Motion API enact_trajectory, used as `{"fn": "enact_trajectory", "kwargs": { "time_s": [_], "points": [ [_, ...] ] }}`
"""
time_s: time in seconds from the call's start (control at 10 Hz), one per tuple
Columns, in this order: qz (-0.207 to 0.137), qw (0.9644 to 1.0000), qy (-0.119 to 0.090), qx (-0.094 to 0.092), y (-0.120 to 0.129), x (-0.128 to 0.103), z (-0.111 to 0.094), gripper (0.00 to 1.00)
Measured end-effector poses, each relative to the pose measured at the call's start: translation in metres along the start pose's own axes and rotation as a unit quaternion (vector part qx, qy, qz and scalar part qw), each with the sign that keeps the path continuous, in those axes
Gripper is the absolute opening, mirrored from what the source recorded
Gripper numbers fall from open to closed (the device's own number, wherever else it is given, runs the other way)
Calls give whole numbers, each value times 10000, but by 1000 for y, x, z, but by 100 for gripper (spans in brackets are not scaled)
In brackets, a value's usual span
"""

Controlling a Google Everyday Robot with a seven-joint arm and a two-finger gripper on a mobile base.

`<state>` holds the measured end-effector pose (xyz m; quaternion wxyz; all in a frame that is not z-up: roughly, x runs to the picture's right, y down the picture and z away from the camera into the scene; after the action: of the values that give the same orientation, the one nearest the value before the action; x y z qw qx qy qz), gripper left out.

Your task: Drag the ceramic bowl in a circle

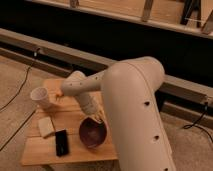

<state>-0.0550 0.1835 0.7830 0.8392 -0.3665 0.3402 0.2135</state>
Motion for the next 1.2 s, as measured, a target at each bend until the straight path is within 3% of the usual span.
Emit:
{"fn": "enact_trajectory", "kwargs": {
  "time_s": [0.2,0.4,0.5,0.8,1.0,1.2],
  "points": [
    [-364,9988,-327,-34,27,-39,-17,0],
    [-421,9970,-656,-15,34,-70,-33,0],
    [-270,9954,-920,38,24,-90,-46,0],
    [291,9907,-1314,198,-21,-111,-69,0],
    [884,9855,-1415,313,-63,-112,-77,0],
    [1528,9781,-1361,378,-100,-104,-75,0]
  ]
}}
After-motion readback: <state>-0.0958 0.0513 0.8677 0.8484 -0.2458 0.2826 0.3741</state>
